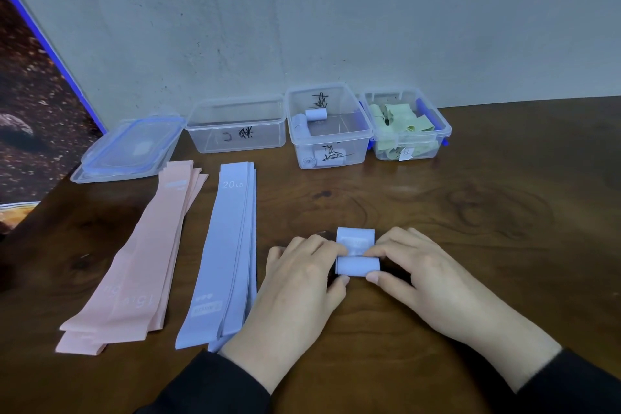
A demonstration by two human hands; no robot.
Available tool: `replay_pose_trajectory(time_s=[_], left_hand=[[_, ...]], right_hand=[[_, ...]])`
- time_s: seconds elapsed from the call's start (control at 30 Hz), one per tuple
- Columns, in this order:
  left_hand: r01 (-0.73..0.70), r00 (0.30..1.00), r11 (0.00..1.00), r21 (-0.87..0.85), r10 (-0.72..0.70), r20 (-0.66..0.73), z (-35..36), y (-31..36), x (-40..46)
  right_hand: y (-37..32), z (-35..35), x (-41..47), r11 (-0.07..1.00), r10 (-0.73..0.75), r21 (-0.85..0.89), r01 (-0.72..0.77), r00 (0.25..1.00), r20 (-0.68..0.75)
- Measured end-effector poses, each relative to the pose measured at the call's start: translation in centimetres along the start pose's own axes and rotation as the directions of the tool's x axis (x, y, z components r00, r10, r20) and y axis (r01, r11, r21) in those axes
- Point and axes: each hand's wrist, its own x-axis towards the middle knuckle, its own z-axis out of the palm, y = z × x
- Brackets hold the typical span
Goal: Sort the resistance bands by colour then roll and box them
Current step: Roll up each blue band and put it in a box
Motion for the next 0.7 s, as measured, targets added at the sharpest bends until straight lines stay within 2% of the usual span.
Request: replay_pose_trajectory(time_s=[0.7], left_hand=[[0.014, 1.0, 0.999, -0.043, -0.014, 0.015, -0.37, 0.22, -0.06]], right_hand=[[-0.03, 0.25, -0.14, 0.999, -0.023, -0.037, 0.021, 0.997, -0.073]])
